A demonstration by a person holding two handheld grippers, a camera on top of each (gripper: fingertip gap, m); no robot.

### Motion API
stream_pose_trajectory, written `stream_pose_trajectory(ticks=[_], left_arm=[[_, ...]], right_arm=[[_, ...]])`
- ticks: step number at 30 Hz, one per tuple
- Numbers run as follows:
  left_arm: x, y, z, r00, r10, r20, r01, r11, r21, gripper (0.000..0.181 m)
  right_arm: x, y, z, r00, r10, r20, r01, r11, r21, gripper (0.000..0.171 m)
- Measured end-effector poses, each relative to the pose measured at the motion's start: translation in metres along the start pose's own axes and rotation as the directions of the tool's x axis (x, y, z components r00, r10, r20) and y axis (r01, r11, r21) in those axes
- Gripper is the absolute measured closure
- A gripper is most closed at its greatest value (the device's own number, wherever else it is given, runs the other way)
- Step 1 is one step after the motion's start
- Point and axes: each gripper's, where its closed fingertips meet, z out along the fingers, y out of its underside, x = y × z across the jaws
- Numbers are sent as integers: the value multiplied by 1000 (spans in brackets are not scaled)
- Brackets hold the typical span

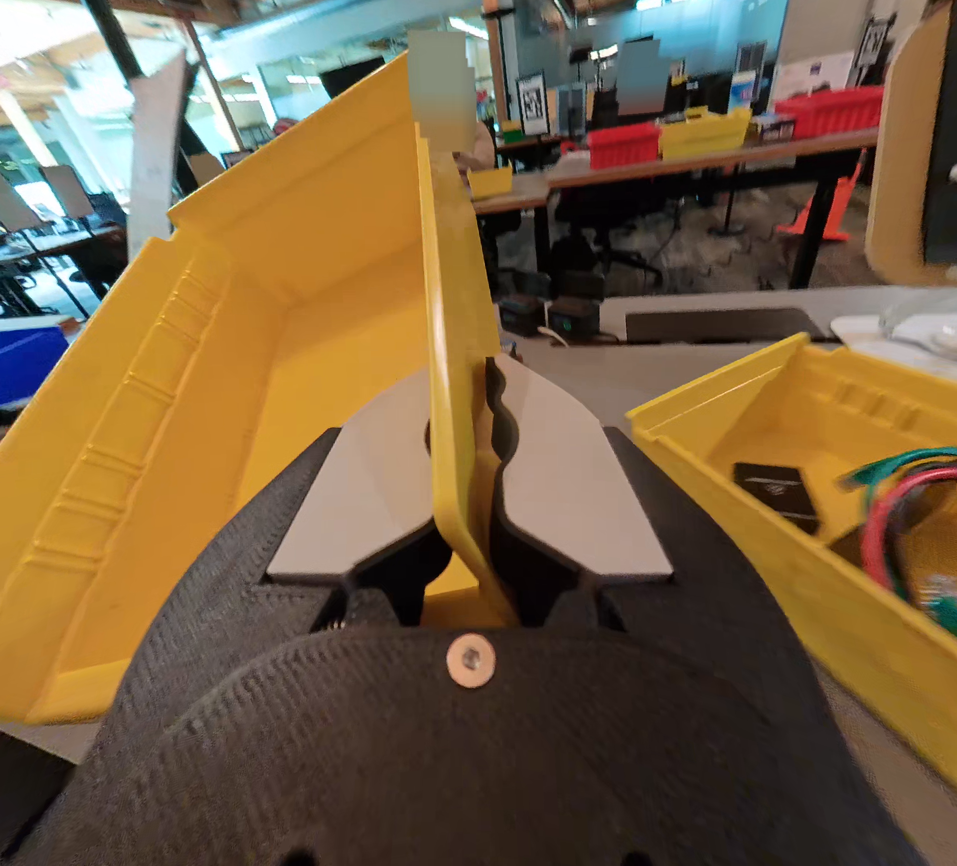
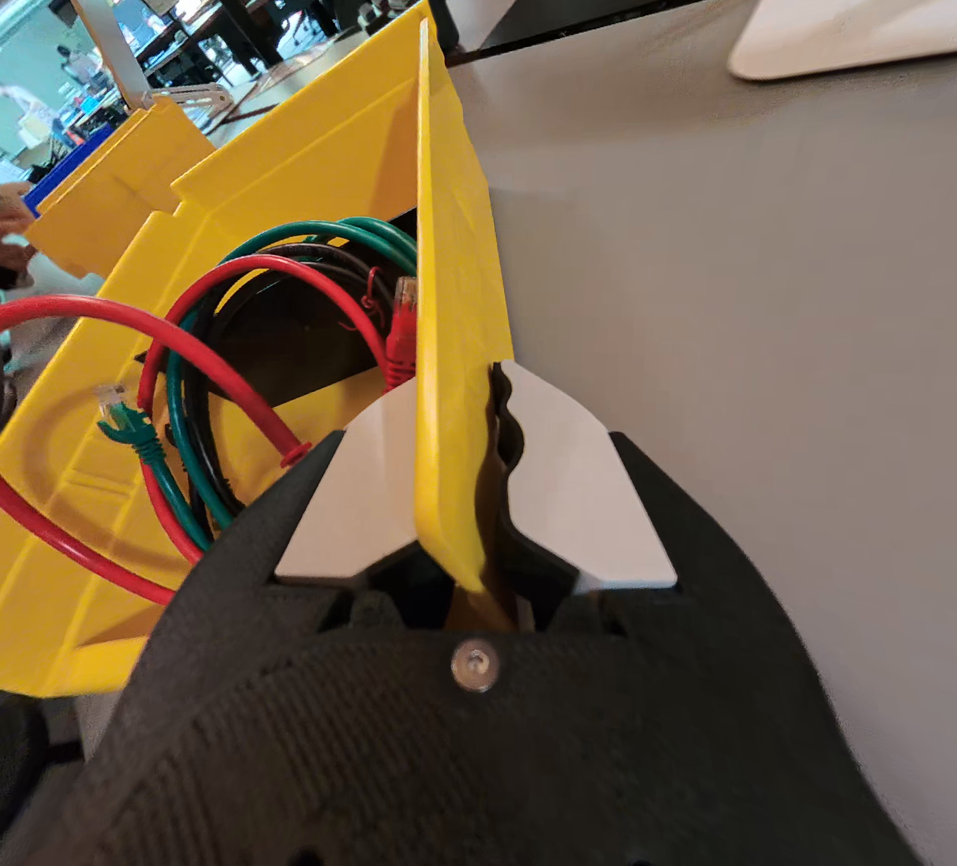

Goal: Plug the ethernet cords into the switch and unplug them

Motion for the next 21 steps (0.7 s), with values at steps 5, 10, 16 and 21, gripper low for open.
stream_pose_trajectory(ticks=[5, 10, 16, 21], left_arm=[[-8, -26, -16, 1000, 1, 31, -3, 999, 54, 174], [-3, -28, -18, 1000, 7, -9, -6, 999, 49, 174], [5, -30, -17, 996, -48, -77, 52, 997, 55, 174], [43, -43, -19, 985, -23, -172, 36, 997, 72, 174]], right_arm=[[-75, 10, 71, 994, 64, -87, -60, 997, 46, 153], [-156, 26, 102, 994, 9, 105, -6, 1000, -26, 115], [-192, 39, 52, 916, -7, 402, 49, 994, -93, 100], [-147, 29, -22, 887, -199, 416, 232, 972, -29, 104]])
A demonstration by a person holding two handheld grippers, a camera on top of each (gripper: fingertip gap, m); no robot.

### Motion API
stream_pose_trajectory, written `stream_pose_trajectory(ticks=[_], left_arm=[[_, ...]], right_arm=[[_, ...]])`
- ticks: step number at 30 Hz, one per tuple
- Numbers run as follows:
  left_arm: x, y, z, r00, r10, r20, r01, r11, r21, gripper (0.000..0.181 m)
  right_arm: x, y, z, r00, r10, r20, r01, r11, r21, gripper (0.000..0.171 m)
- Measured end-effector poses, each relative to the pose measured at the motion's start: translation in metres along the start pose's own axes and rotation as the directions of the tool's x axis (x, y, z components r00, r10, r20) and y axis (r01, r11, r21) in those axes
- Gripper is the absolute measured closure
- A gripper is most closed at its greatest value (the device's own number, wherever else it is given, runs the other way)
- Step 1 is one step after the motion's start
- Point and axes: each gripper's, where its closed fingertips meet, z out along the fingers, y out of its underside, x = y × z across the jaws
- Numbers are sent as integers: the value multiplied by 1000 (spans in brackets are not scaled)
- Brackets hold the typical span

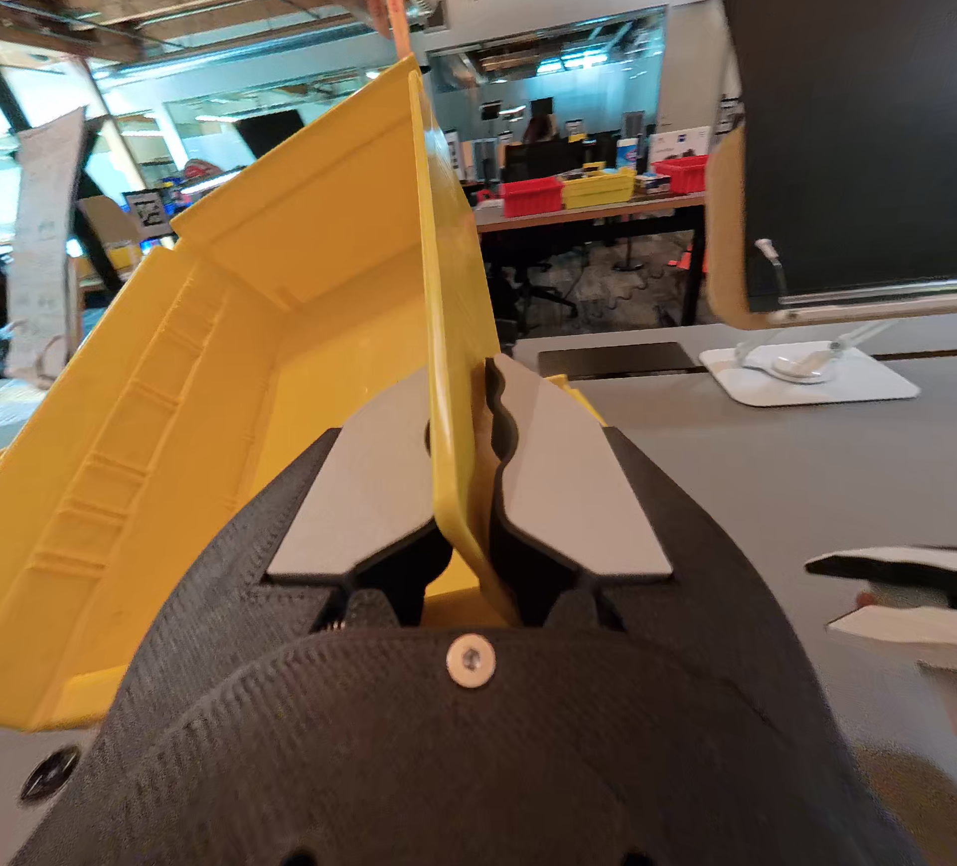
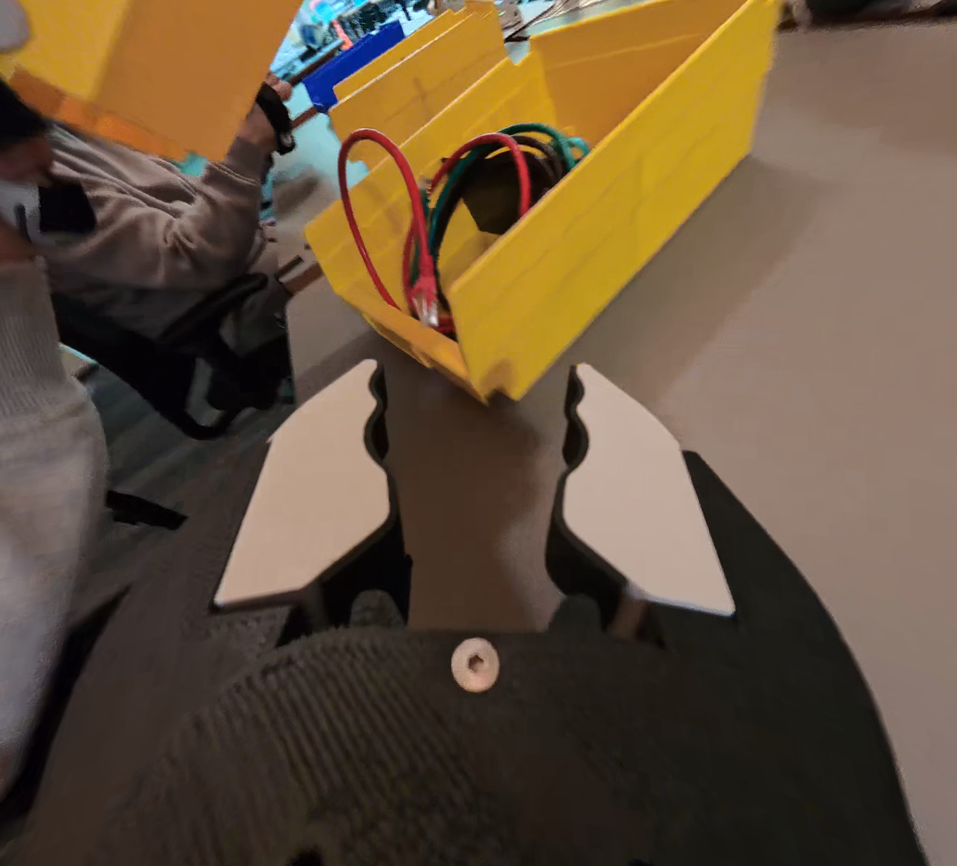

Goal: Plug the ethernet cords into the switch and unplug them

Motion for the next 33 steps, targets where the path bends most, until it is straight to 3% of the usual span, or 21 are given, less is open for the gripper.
stream_pose_trajectory(ticks=[7, 13, 18, 20, 22, 24, 27, 33], left_arm=[[143, -20, 1, 940, 90, -330, -75, 995, 59, 174], [309, 27, -34, 760, 216, -613, -220, 973, 70, 173], [418, 65, -59, 659, 173, -732, -243, 970, 11, 173], [452, 77, -58, 632, 209, -746, -288, 957, 24, 173], [482, 92, -51, 607, 272, -747, -363, 931, 43, 173], [508, 103, -42, 597, 295, -746, -396, 917, 46, 173], [544, 108, -32, 592, 248, -767, -356, 934, 27, 173], [601, 126, -22, 566, 198, -801, -342, 940, -9, 173]], right_arm=[[86, 9, -171, 917, -226, -329, 237, 972, -7, 119], [128, 44, -322, 799, -197, -568, 249, 968, 15, 133], [143, 35, -405, 729, -31, -684, 232, 951, 203, 134], [158, 40, -423, 591, -55, -805, 233, 967, 105, 133], [158, 46, -419, 515, -185, -837, 290, 956, -33, 134], [150, 51, -405, 562, -198, -803, 281, 959, -40, 132], [136, 51, -390, 702, -89, -707, 204, 976, 79, 127], [149, 53, -405, 761, 127, -637, 37, 970, 239, 122]])
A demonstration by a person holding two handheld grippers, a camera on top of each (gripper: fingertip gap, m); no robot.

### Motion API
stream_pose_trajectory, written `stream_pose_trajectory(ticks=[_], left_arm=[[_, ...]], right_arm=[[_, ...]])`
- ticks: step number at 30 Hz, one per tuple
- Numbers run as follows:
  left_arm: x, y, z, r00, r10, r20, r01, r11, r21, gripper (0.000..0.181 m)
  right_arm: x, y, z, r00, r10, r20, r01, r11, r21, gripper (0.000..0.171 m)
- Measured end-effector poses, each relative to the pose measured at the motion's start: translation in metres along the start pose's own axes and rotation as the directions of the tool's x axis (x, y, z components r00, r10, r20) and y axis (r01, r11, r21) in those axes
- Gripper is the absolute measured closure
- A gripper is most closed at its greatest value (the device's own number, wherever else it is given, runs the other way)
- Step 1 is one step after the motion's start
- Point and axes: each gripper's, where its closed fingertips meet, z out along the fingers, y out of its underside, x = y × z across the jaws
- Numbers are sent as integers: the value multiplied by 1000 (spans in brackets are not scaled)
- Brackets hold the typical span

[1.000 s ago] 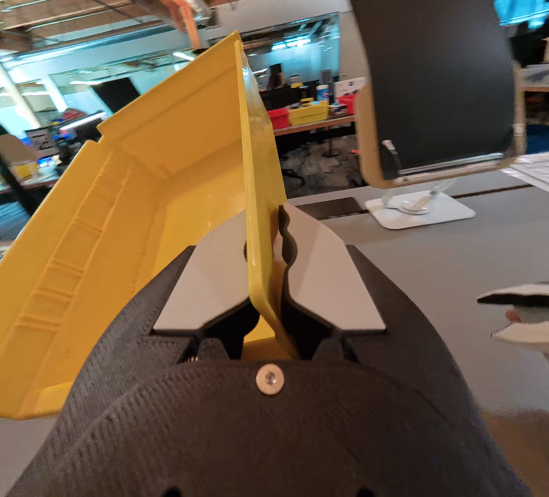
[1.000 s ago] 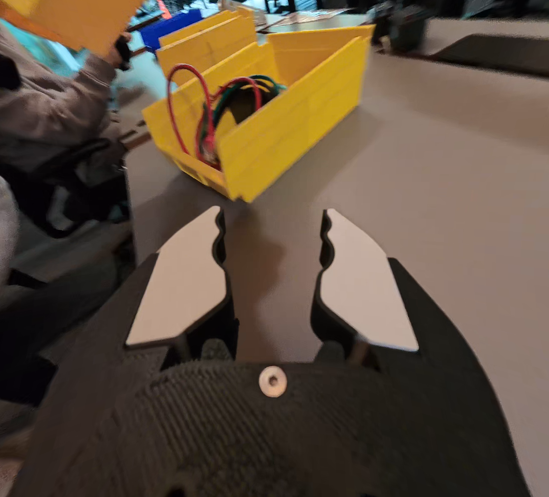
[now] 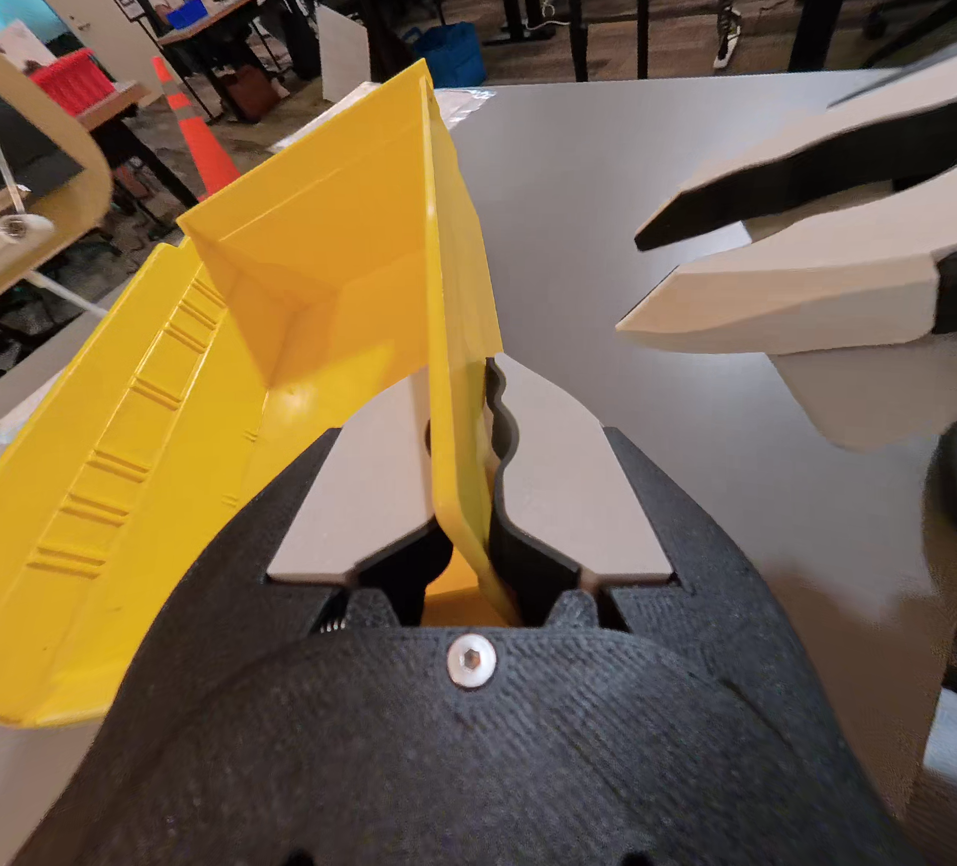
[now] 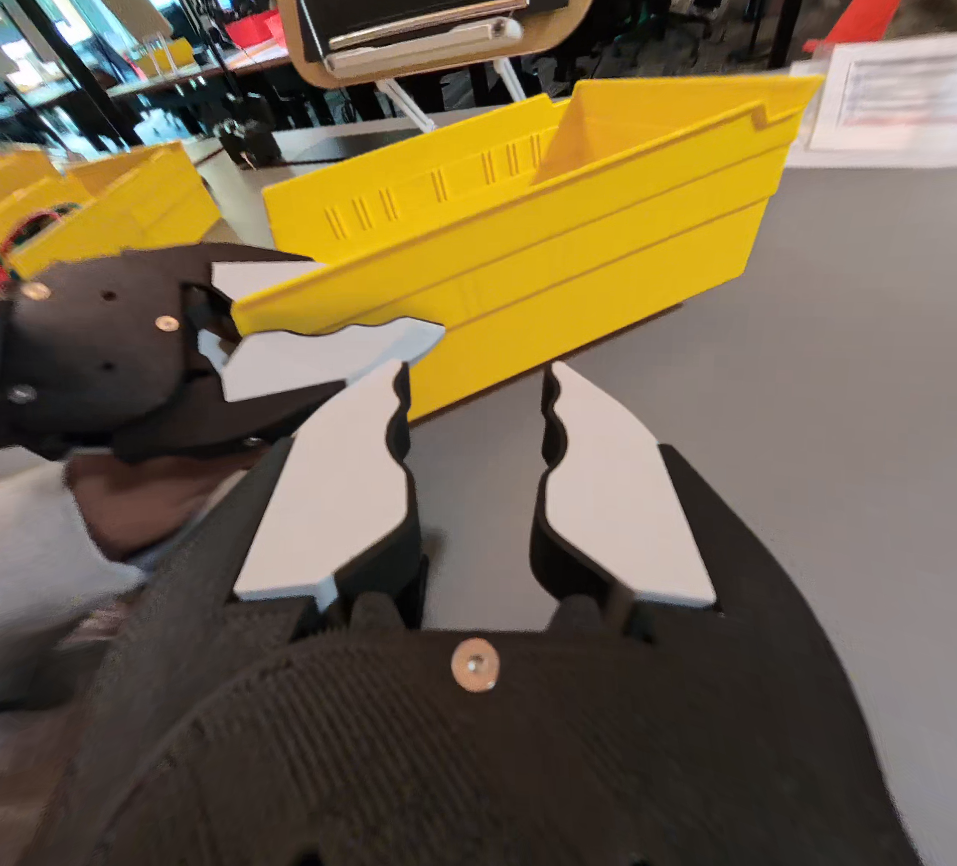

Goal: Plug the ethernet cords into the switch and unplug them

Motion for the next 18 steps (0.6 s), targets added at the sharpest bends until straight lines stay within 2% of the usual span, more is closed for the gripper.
stream_pose_trajectory(ticks=[4, 9, 14, 16, 18], left_arm=[[11, -11, 25, 1000, -22, -3, 22, 1000, 20, 173], [33, -22, 49, 998, -30, -53, 34, 997, 68, 174], [68, -40, 64, 973, -50, -227, 80, 989, 125, 164], [80, -60, 57, 945, -65, -320, 132, 973, 190, 153], [80, -72, 46, 934, -44, -355, 130, 966, 225, 150]], right_arm=[[12, 0, -4, 989, 143, 21, -143, 990, 17, 118], [24, 6, -18, 985, 168, -48, -165, 985, 46, 117], [45, -2, -43, 966, 210, -148, -184, 968, 170, 116], [55, -8, -52, 959, 188, -213, -141, 966, 219, 115], [61, -16, -61, 952, 160, -260, -86, 958, 274, 111]])
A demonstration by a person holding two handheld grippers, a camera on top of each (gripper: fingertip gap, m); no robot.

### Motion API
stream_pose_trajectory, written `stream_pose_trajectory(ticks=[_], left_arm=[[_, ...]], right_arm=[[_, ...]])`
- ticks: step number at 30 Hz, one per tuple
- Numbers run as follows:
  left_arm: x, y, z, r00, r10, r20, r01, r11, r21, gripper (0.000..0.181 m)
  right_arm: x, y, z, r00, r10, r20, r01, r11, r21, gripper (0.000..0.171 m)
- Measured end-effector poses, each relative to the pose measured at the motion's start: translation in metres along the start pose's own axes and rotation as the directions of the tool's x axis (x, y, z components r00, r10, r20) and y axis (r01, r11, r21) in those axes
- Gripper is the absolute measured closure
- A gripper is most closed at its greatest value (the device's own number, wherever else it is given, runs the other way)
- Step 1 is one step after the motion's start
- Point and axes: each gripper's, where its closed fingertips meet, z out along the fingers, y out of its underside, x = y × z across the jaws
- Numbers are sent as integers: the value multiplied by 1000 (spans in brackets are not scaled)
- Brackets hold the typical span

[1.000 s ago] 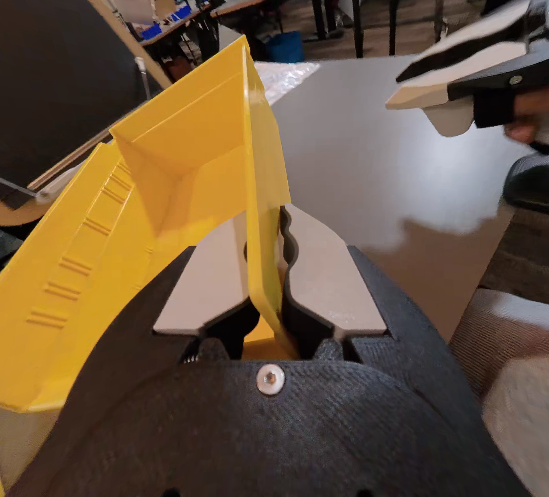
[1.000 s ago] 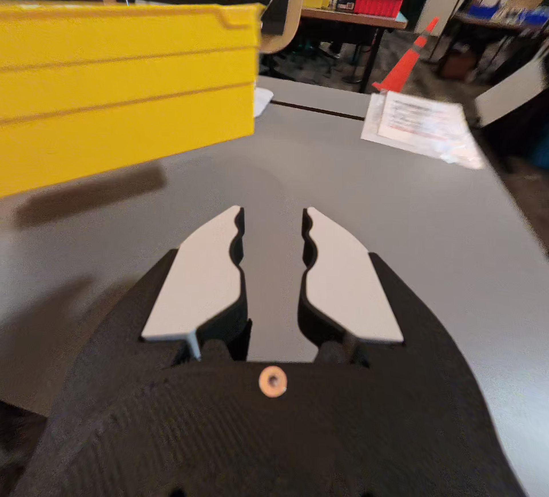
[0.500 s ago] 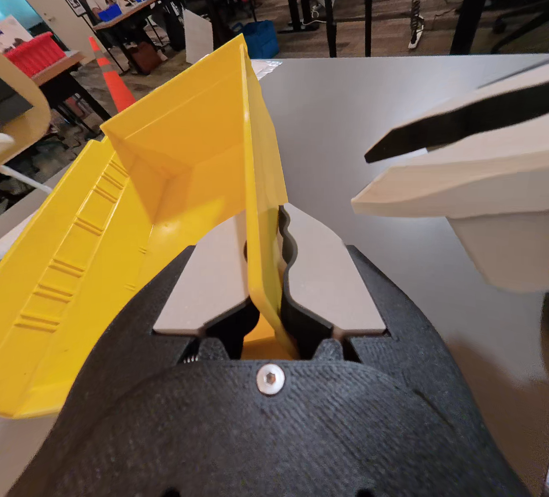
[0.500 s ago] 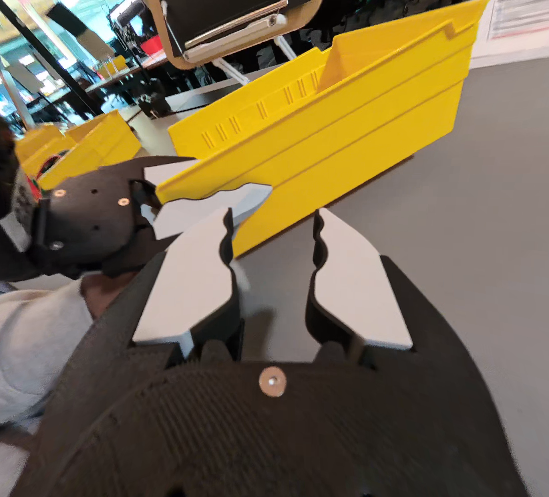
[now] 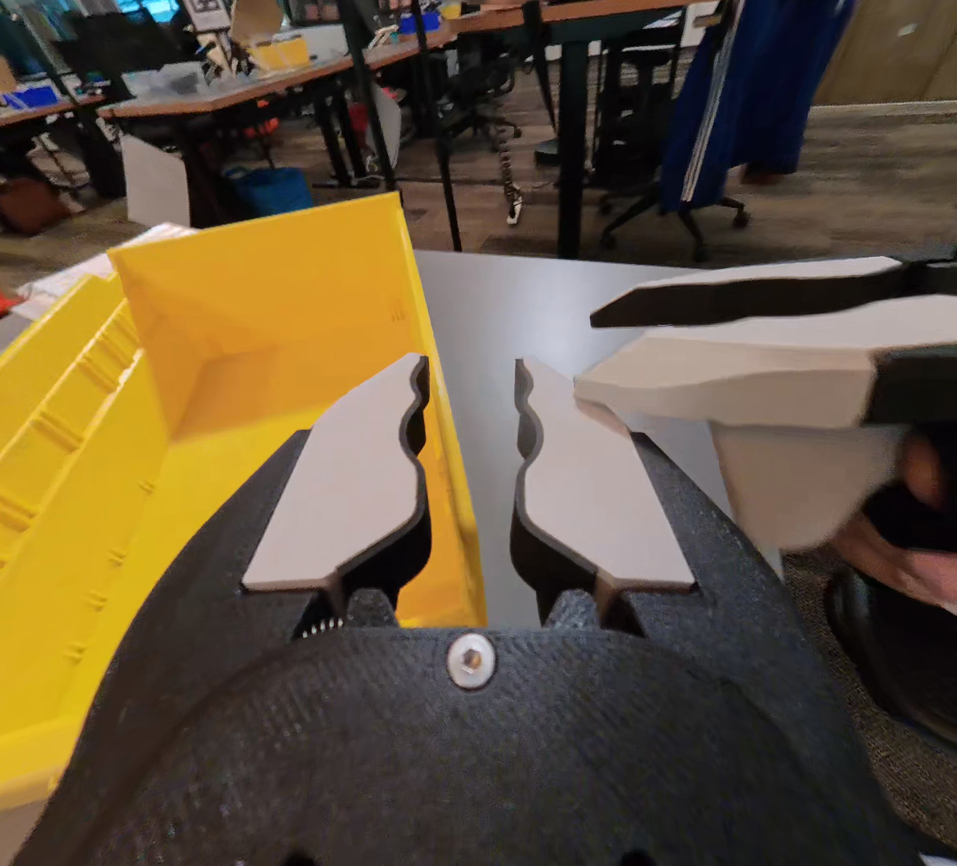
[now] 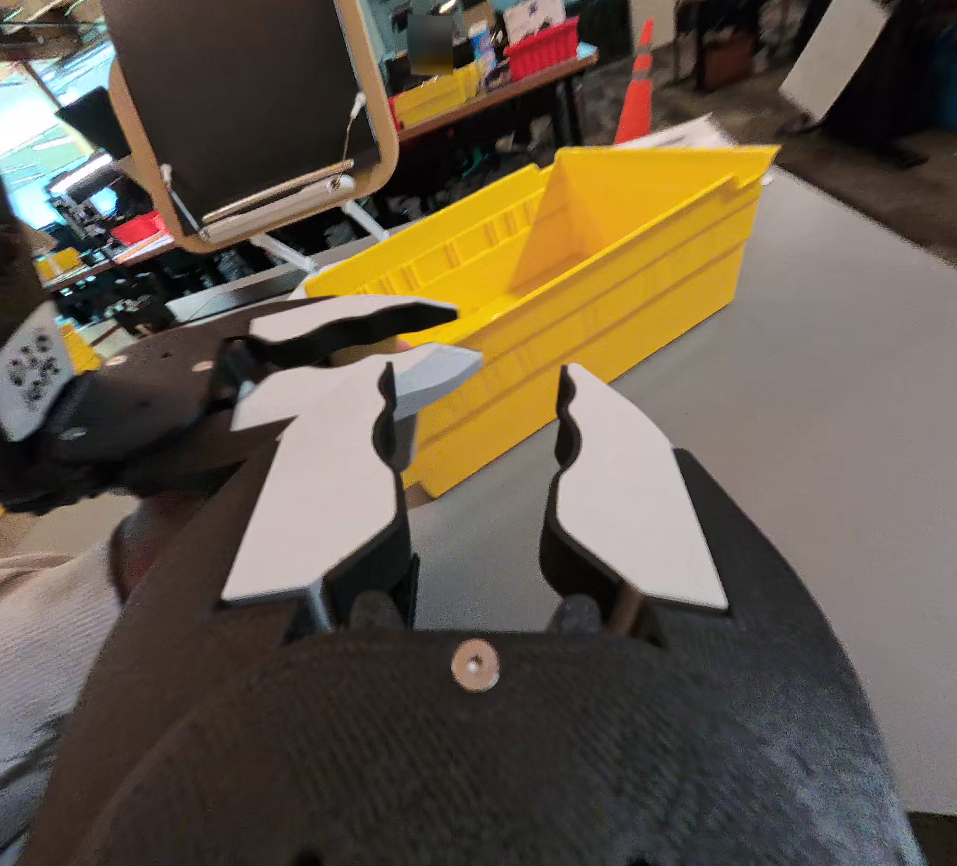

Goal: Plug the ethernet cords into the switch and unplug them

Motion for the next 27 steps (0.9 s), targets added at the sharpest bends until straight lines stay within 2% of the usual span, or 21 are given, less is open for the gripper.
stream_pose_trajectory(ticks=[3, 6, 9, 11, 12, 14, 18, 19, 23, 25, 27], left_arm=[[-5, -10, -29, 999, 33, -17, -33, 999, 28, 148], [-24, -3, -74, 1000, 13, 10, -13, 1000, 27, 147], [-52, 21, -131, 992, -109, 68, 110, 994, -14, 148], [-74, 41, -175, 969, -196, 148, 196, 981, 16, 149], [-86, 52, -199, 953, -226, 202, 224, 974, 34, 149], [-107, 71, -243, 909, -284, 306, 279, 958, 61, 154], [-122, 53, -294, 874, -368, 318, 336, 929, 153, 154], [-123, 52, -302, 870, -375, 322, 338, 926, 166, 153], [-116, 71, -318, 837, -429, 340, 416, 902, 115, 155], [-106, 64, -321, 839, -462, 286, 442, 887, 136, 155], [-104, 56, -325, 846, -440, 301, 407, 898, 169, 156]], right_arm=[[-2, -5, -1, 998, -68, -13, 69, 997, 35, 109], [-13, 9, 8, 989, -148, 0, 148, 989, -15, 96], [-29, 15, 17, 974, -227, -2, 227, 974, -18, 95], [-47, 25, 26, 974, -218, 56, 219, 976, -9, 90], [-51, 32, 32, 971, -229, 62, 232, 972, -43, 82], [-43, 41, 46, 970, -243, -11, 241, 965, -106, 75], [-33, 68, 74, 980, -197, -26, 182, 942, -283, 74], [-29, 66, 77, 974, -224, -32, 206, 936, -287, 87], [-8, 56, 81, 959, -281, -27, 260, 917, -302, 105], [17, 46, 76, 935, -344, -87, 304, 903, -305, 125], [52, 32, 66, 894, -410, -181, 345, 887, -306, 147]])
